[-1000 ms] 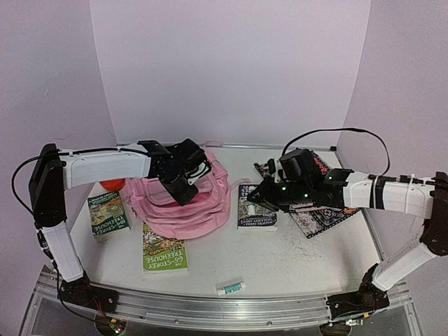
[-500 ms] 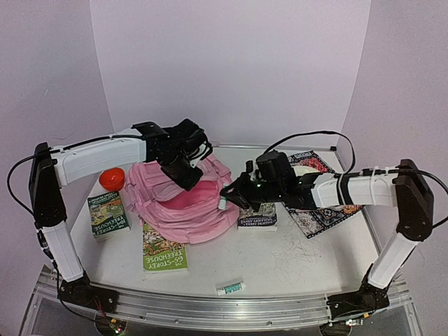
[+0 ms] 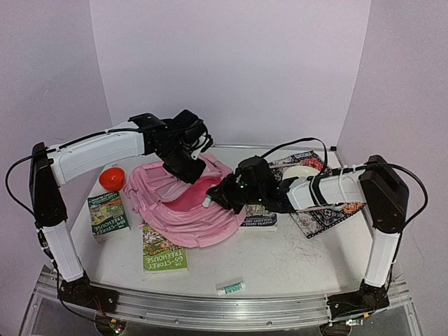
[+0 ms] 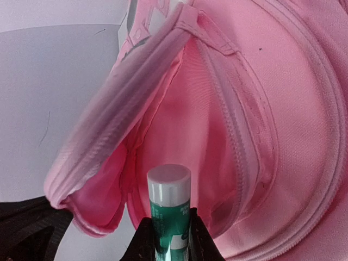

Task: Pack the student bag
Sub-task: Place the glue stick in the upper front pocket of the bag.

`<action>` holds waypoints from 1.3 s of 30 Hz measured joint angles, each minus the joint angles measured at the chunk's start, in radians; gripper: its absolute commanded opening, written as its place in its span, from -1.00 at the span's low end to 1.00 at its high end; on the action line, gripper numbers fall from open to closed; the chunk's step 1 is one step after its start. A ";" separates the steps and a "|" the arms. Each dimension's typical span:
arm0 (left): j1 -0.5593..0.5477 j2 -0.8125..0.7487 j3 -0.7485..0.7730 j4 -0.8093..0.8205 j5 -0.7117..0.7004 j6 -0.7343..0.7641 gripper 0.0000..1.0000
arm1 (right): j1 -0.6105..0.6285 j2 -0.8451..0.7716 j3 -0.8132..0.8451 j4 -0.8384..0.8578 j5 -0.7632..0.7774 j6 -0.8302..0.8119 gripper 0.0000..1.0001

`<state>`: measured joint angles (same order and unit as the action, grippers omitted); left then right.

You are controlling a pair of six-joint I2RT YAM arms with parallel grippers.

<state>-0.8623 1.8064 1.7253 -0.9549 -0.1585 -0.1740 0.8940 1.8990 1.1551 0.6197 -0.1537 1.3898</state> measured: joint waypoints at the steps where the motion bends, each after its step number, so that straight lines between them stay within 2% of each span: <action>1: 0.000 0.001 0.003 -0.001 0.006 -0.007 -1.00 | 0.000 0.011 0.007 0.006 0.006 0.014 -0.97; 4: 0.000 0.003 0.005 -0.001 0.019 -0.020 -1.00 | 0.000 0.054 0.043 0.020 0.014 0.045 -0.68; 8: 0.000 0.009 0.008 -0.006 0.028 -0.033 -1.00 | 0.000 0.103 0.097 0.037 0.016 0.069 -0.45; 13: 0.000 0.013 0.008 -0.005 0.027 -0.037 -1.00 | 0.000 0.113 0.117 0.044 0.015 0.068 -0.05; 20: 0.001 0.013 0.008 -0.005 0.022 -0.037 -1.00 | 0.003 0.112 0.116 0.037 0.006 0.035 0.02; 24: 0.001 0.013 0.008 -0.005 0.015 -0.036 -1.00 | 0.004 0.078 0.101 0.019 0.002 -0.041 0.06; 32: -0.001 0.017 0.008 -0.005 -0.001 -0.036 -1.00 | 0.013 -0.135 0.020 -0.100 -0.015 -0.351 0.17; 39: 0.002 0.025 0.008 -0.005 -0.010 -0.031 -1.00 | 0.052 -0.286 -0.121 -0.187 -0.045 -0.622 0.23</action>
<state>-0.8607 1.8309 1.7336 -0.9600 -0.1681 -0.2050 0.9465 1.6128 1.0343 0.4332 -0.1992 0.7679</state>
